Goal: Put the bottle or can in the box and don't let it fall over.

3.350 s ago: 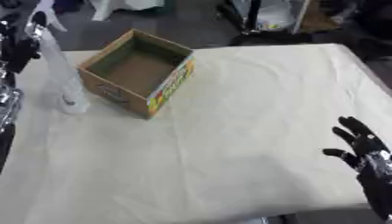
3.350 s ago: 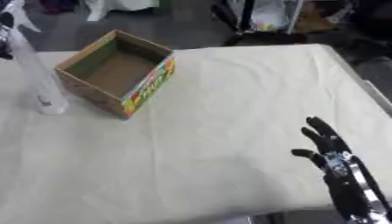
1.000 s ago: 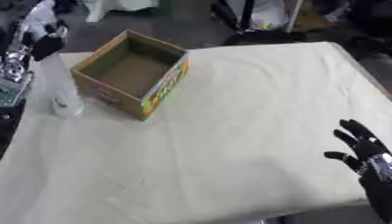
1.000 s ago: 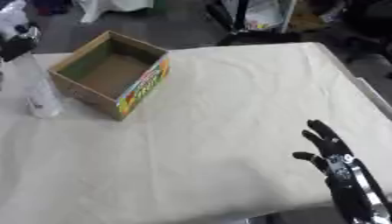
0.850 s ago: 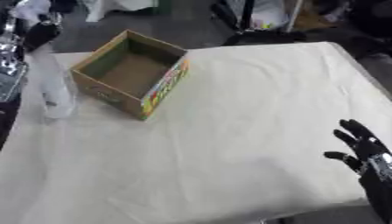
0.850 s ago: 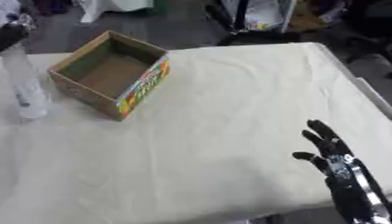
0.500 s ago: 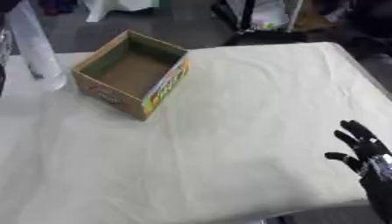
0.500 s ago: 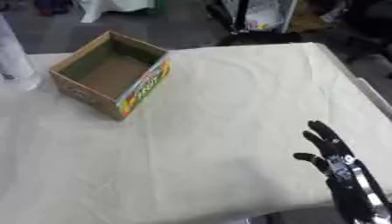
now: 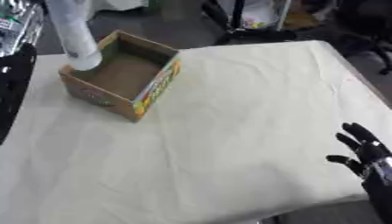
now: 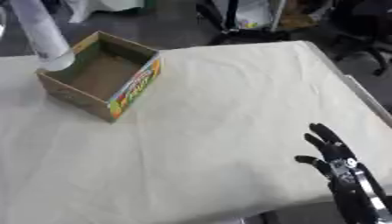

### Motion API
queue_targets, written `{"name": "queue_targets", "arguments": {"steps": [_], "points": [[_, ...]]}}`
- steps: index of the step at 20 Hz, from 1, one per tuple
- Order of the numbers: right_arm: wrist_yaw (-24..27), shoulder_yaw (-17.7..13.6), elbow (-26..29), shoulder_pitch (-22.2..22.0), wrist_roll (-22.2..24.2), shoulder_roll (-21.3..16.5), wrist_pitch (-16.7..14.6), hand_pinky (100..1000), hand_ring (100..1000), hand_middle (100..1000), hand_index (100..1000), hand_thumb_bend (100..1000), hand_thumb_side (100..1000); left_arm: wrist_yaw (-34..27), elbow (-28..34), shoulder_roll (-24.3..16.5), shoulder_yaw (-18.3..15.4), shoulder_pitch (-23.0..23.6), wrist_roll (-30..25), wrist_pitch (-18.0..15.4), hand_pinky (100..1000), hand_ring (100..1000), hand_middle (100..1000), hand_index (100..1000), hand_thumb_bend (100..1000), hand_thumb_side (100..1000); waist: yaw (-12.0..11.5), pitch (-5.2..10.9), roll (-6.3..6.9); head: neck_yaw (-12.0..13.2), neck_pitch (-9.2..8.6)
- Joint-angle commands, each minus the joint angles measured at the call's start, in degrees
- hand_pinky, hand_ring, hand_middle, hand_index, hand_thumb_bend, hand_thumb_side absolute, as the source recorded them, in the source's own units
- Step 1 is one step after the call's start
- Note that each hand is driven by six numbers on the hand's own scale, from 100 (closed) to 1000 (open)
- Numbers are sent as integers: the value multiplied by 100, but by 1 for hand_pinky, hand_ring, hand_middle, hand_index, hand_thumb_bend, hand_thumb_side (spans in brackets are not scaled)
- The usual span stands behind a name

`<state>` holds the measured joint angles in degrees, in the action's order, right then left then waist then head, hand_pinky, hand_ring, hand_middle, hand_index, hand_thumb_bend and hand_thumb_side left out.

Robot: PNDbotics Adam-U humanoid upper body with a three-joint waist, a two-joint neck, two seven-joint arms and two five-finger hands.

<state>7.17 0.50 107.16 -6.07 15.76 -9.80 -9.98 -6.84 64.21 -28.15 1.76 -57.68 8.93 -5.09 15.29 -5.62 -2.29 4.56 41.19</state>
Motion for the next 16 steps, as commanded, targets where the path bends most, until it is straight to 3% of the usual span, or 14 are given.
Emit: {"name": "queue_targets", "arguments": {"steps": [1,10,12,13,14,15,16], "points": [[34,15,79,62,44,-83,-19,743,1000,1000,1000,100,818,4,-15,121,78,-154,78,-222,119,827,390,391,100,373,74,18,-26,36,-134],[49,23,97,97,63,-54,-34,743,1000,1000,1000,100,820,632,-1171,546,192,110,437,-896,133,891,421,396,100,379,225,-87,-37,25,-178],[48,14,97,98,62,-52,-32,743,1000,1000,1000,100,821,668,-1286,587,219,192,466,-989,212,941,471,438,100,225,224,-95,-29,18,-172],[46,6,96,98,56,-51,-31,743,1000,1000,1000,100,820,708,-1308,582,244,235,438,-1010,308,1000,525,492,100,166,217,-97,-24,14,-176],[43,-1,95,99,49,-50,-30,743,1000,1000,1000,100,820,769,-1290,562,264,283,389,-1018,370,1000,576,539,100,224,209,-99,-20,4,-181],[39,-8,96,101,42,-49,-30,743,1000,1000,1000,100,820,834,-1242,530,277,332,336,-1012,469,1000,713,647,309,401,196,-99,-16,-12,-183],[35,-16,97,102,35,-48,-31,743,1000,1000,1000,100,819,921,-1158,484,285,390,282,-987,486,1000,745,672,368,446,180,-98,-12,-23,-180]]}}
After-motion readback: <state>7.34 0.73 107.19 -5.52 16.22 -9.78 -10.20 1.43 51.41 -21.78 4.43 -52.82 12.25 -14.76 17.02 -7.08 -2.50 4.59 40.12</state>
